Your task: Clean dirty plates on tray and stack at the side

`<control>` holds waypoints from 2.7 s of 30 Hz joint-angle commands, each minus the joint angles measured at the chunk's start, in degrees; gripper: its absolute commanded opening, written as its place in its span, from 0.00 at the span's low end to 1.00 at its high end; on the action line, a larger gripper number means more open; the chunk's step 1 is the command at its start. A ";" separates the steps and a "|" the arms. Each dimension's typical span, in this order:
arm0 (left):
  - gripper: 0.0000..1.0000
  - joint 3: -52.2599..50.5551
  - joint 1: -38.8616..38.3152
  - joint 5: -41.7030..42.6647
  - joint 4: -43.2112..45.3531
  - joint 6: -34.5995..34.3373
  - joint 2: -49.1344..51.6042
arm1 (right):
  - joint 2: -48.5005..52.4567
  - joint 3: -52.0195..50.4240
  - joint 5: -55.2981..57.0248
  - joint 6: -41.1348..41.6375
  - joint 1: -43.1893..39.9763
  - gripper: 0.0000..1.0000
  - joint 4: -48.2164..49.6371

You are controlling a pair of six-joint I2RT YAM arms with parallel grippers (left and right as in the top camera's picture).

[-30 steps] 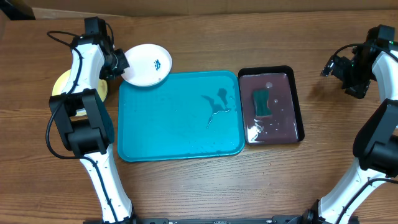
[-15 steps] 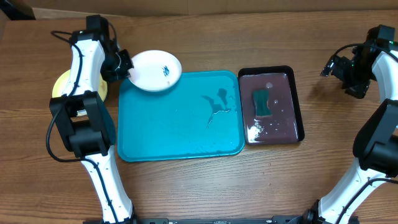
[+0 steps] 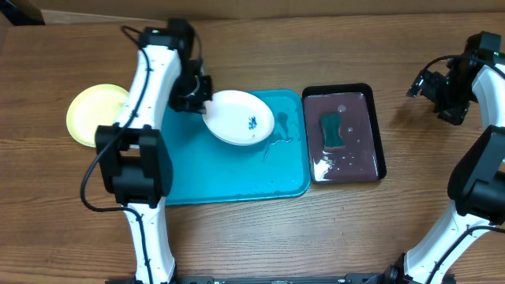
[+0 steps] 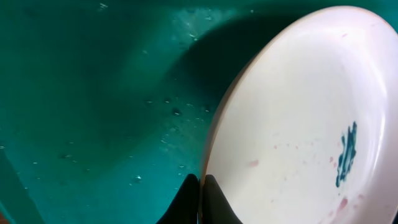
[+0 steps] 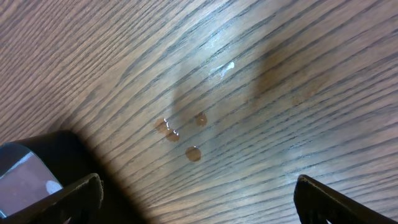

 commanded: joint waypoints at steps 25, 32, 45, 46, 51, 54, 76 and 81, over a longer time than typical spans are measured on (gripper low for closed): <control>0.44 -4.90 -2.45 -5.31 3.23 4.50 -1.42 | -1.27 1.51 -0.33 0.02 0.00 1.00 0.13; 0.37 -10.51 -2.51 -8.74 13.51 5.88 -1.42 | -1.27 1.51 -0.33 0.00 0.00 1.00 0.13; 0.26 -11.91 -3.45 -2.91 22.03 9.05 -1.38 | -1.27 1.51 -0.33 0.02 0.00 1.00 0.13; 0.26 -12.31 -3.48 -2.93 22.23 9.14 -1.33 | -1.27 1.51 -0.33 0.02 0.00 1.00 0.13; 0.28 -15.15 -3.58 -2.23 24.59 10.32 -1.29 | -1.27 1.51 -0.33 0.00 0.00 1.00 0.13; 0.25 -17.44 -3.56 -2.29 26.56 10.29 -1.29 | -1.27 1.51 -0.33 0.02 0.00 1.00 0.13; 0.36 -14.12 -2.25 8.79 7.69 4.68 -1.36 | -1.27 1.51 -0.33 0.00 0.00 1.00 0.13; 0.35 -13.31 -2.29 7.98 9.42 4.79 -1.36 | -1.27 1.51 -0.33 0.00 0.00 1.00 0.13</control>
